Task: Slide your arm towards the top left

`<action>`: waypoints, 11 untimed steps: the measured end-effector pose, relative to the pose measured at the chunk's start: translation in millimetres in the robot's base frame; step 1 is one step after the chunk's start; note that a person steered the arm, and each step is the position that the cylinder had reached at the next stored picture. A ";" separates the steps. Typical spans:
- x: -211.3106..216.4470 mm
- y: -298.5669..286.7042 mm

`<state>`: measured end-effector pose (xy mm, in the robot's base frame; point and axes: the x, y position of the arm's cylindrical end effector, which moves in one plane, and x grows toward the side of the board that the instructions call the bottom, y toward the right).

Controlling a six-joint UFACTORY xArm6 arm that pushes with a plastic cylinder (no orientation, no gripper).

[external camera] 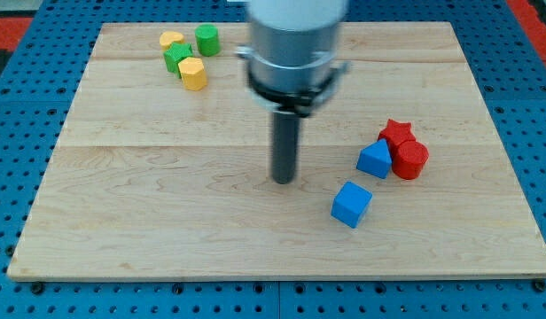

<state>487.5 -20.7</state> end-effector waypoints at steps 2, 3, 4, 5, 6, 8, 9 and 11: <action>-17.2 -97.8; -37.0 -126.7; -53.8 -127.9; -75.8 -149.9; -110.3 -192.2; -173.8 -260.4; -203.4 -266.9; -238.2 -250.4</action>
